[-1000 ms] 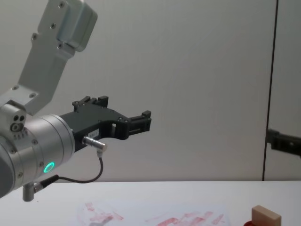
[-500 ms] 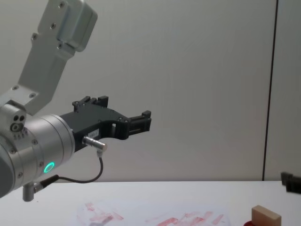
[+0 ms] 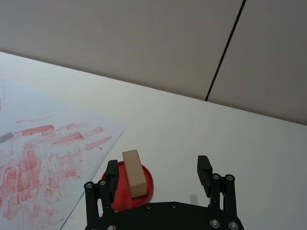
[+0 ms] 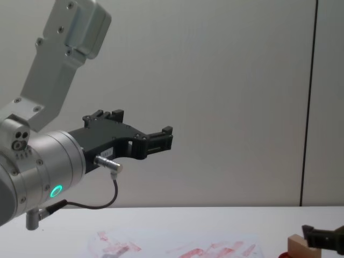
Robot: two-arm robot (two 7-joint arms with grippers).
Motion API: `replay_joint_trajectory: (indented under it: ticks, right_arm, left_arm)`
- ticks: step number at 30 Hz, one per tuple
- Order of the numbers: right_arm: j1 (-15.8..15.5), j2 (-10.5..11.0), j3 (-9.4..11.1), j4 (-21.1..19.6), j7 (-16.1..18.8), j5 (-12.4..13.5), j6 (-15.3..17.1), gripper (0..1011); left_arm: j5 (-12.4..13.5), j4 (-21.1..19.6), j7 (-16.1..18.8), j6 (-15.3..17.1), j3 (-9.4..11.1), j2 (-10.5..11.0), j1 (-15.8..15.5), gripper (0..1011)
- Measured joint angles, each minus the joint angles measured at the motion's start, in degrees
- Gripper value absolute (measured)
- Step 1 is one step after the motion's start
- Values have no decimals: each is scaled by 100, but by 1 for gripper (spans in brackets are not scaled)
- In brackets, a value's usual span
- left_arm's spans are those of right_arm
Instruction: Use the one hand to pick up the stamp and affix it onto the A4 paper.
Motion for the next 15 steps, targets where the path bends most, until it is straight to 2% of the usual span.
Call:
replay_joint_trajectory:
  ticks: [15]
  right_arm:
    - [440,-304,-141,707,178,-414,81,1001]
  left_arm:
    - [0,0,0,0,0,0,0,1001]
